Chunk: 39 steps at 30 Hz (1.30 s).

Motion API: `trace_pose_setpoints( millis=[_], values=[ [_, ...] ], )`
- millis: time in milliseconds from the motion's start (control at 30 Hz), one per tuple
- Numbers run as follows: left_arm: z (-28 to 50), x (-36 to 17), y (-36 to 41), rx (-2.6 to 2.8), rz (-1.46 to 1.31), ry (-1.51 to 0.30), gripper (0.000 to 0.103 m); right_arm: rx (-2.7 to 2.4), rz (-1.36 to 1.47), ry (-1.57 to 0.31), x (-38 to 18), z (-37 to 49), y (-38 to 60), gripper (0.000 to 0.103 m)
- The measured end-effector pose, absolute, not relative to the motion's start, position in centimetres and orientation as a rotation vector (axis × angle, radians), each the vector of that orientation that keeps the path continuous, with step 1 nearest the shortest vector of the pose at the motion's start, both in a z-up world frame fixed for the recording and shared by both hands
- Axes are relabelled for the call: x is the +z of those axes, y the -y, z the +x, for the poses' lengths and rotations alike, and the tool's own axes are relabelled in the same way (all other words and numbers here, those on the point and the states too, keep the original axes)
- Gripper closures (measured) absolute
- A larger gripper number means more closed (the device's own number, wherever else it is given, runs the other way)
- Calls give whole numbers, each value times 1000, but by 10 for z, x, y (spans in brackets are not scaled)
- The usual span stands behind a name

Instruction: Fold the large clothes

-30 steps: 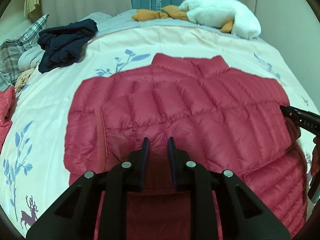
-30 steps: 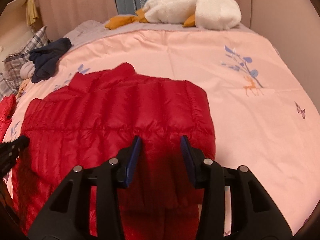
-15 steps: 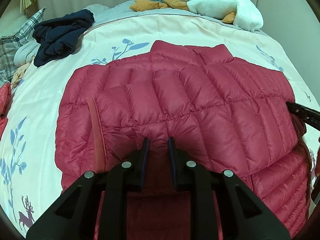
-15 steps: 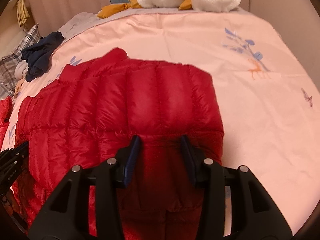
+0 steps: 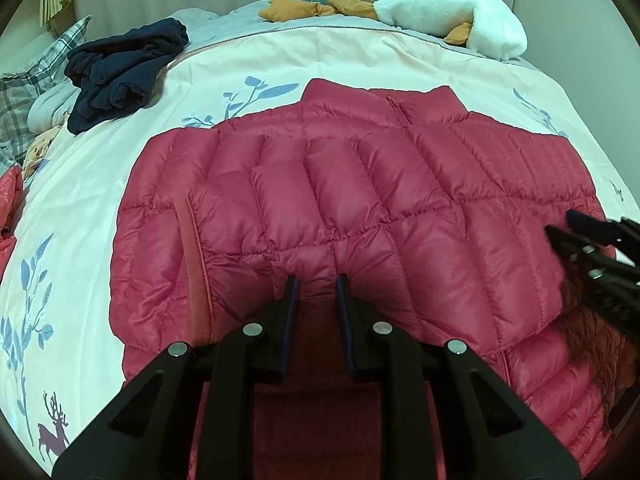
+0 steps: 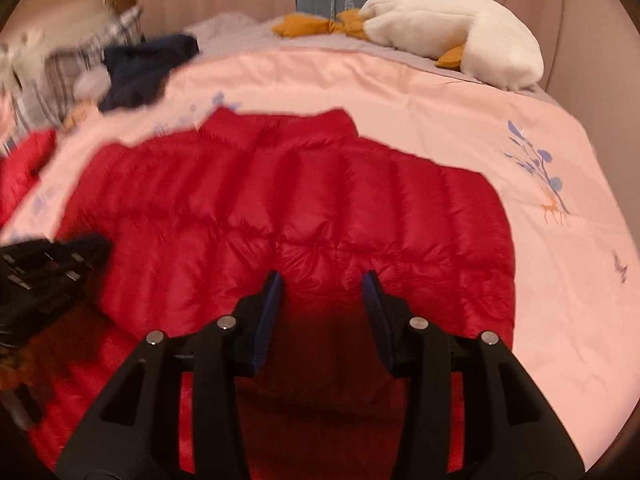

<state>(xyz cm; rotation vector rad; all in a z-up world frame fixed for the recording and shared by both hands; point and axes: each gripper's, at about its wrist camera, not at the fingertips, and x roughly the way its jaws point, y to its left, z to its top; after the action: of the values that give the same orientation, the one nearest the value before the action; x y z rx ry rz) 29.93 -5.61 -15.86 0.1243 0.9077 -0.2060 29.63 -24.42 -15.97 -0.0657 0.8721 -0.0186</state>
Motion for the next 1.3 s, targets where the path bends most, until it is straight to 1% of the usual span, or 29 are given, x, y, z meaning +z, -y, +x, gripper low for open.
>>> trace_pose_setpoints(
  millis=[233, 367, 533, 633, 733, 900, 1133, 1167, 1300],
  values=[
    [300, -158, 54, -204, 108, -917, 82, -14, -47, -914, -168, 305, 246, 56],
    [300, -157, 52, -202, 113, -918, 82, 23, 8, -864, -152, 293, 254, 56],
    [300, -157, 50, -201, 106, -921, 82, 2, 12, -812, -137, 281, 264, 56],
    [300, -158, 52, -195, 122, -918, 82, -47, 24, -844, -143, 287, 276, 55],
    [300, -158, 53, -195, 128, -917, 82, -53, 69, -904, -161, 295, 287, 54],
    [300, -159, 53, -196, 130, -919, 82, -52, 68, -908, -168, 297, 286, 54],
    [300, -160, 53, -194, 123, -918, 81, -32, 86, -859, -150, 281, 286, 53],
    [300, -160, 53, -193, 125, -919, 81, -30, 79, -863, -151, 280, 285, 51],
    [300, -160, 54, -191, 125, -921, 81, -40, 51, -899, -165, 286, 281, 50]
  ],
)
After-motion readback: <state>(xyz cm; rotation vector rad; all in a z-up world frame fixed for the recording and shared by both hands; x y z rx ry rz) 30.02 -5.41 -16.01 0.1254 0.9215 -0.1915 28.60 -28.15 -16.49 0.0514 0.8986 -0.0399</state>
